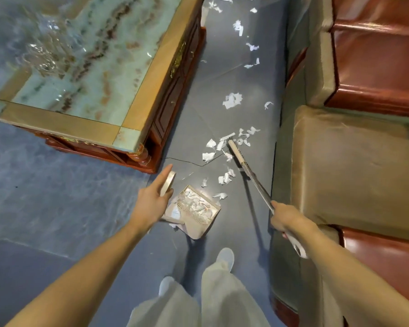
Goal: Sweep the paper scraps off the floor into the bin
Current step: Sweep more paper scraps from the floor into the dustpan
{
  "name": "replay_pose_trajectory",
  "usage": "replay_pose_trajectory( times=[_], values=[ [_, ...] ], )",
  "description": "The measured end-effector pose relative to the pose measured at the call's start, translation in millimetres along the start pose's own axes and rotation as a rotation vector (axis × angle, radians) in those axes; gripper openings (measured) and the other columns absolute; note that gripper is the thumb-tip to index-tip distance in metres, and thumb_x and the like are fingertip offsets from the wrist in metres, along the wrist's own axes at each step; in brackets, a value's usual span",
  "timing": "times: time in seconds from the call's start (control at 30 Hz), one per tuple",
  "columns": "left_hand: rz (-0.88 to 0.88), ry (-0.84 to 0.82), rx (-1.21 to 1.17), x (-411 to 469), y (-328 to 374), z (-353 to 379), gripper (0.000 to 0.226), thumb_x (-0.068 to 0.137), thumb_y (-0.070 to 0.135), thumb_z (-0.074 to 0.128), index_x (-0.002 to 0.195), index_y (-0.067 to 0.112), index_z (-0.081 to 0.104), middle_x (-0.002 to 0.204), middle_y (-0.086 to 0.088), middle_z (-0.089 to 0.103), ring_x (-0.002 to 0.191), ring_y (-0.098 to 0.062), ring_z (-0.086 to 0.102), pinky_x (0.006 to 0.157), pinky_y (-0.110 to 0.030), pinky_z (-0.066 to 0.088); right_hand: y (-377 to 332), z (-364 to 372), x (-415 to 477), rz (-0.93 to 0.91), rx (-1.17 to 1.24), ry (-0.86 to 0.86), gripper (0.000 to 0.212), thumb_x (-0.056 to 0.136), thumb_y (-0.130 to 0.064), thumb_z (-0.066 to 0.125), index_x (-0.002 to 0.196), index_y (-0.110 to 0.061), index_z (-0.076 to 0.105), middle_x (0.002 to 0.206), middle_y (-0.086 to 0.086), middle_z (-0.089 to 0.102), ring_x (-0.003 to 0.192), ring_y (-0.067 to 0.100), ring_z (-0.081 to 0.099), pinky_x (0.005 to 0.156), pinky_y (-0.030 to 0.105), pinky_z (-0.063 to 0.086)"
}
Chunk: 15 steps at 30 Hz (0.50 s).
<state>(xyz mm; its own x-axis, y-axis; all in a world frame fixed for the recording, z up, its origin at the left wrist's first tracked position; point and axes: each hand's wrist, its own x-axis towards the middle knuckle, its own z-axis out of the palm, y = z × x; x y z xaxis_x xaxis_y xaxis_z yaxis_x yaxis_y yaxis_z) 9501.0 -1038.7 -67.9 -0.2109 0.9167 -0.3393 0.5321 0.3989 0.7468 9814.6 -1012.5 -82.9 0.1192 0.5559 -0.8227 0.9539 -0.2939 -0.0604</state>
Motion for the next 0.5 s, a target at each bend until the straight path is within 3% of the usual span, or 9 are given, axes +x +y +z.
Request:
replay_pose_trajectory(
  times=[0.07,0.13,0.17,0.27,0.33,0.43,0.5],
  values=[
    [-0.032,0.049,-0.053,3.8,3.0,3.8,0.06,0.095,0.008,0.054,0.141,0.044,0.038,0.142,-0.001,0.049,0.126,-0.021,0.048,0.103,-0.031,0.038,-9.0,6.8,-3.7,-0.025,-0.03,-0.056,0.06,0.09,0.002,0.045,0.147,-0.009,0.03,0.131,0.02,0.054,0.086,0.026,0.059,0.06,0.025,0.048],
    [-0.03,0.067,-0.078,7.1,6.8,8.2,0.062,0.094,0.006,0.055,0.141,0.043,0.038,0.144,0.002,0.046,0.126,-0.016,0.045,0.101,-0.025,0.034,-19.6,17.9,-13.0,-0.054,-0.08,-0.132,0.069,0.088,0.005,0.051,0.15,-0.008,0.023,0.132,0.019,0.055,0.108,0.031,0.062,0.082,0.032,0.053],
    [-0.02,0.066,-0.081,9.5,9.4,9.6,0.062,0.094,0.006,0.055,0.142,0.041,0.038,0.144,0.003,0.046,0.126,-0.015,0.045,0.099,-0.022,0.032,-24.0,23.2,-18.3,-0.078,-0.093,-0.169,0.071,0.088,0.006,0.052,0.151,-0.008,0.021,0.132,0.019,0.056,0.11,0.031,0.062,0.087,0.033,0.053],
    [0.025,0.049,-0.081,18.8,18.8,9.3,0.061,0.094,0.007,0.056,0.143,0.039,0.039,0.144,0.005,0.046,0.128,-0.014,0.044,0.098,-0.019,0.03,-34.1,32.1,-36.2,-0.142,-0.078,-0.248,0.069,0.09,0.002,0.05,0.151,-0.013,0.022,0.128,0.015,0.057,0.1,0.028,0.061,0.069,0.03,0.054],
    [0.05,0.038,-0.063,25.3,24.3,5.8,0.061,0.093,0.006,0.056,0.143,0.037,0.039,0.14,0.005,0.049,0.121,-0.007,0.045,0.093,-0.01,0.03,-38.6,33.3,-49.5,-0.185,-0.084,-0.281,0.061,0.093,-0.002,0.044,0.15,-0.015,0.025,0.122,0.013,0.056,0.087,0.023,0.055,0.053,0.024,0.043],
    [0.063,0.044,-0.041,28.9,25.8,-1.9,0.061,0.093,0.005,0.056,0.143,0.034,0.04,0.137,0.002,0.052,0.112,-0.003,0.045,0.083,0.0,0.028,-40.3,26.2,-66.3,-0.189,-0.052,-0.324,0.061,0.091,-0.001,0.045,0.148,-0.016,0.029,0.121,0.014,0.058,0.077,0.023,0.058,0.047,0.021,0.04],
    [0.049,0.046,-0.056,27.2,22.8,-5.9,0.061,0.093,0.005,0.056,0.143,0.036,0.04,0.137,0.0,0.052,0.112,-0.003,0.044,0.089,-0.008,0.03,-36.4,17.4,-74.5,-0.168,-0.013,-0.337,0.064,0.089,0.0,0.048,0.148,-0.019,0.032,0.095,0.009,0.062,0.065,0.019,0.057,0.043,0.019,0.041]
  ],
)
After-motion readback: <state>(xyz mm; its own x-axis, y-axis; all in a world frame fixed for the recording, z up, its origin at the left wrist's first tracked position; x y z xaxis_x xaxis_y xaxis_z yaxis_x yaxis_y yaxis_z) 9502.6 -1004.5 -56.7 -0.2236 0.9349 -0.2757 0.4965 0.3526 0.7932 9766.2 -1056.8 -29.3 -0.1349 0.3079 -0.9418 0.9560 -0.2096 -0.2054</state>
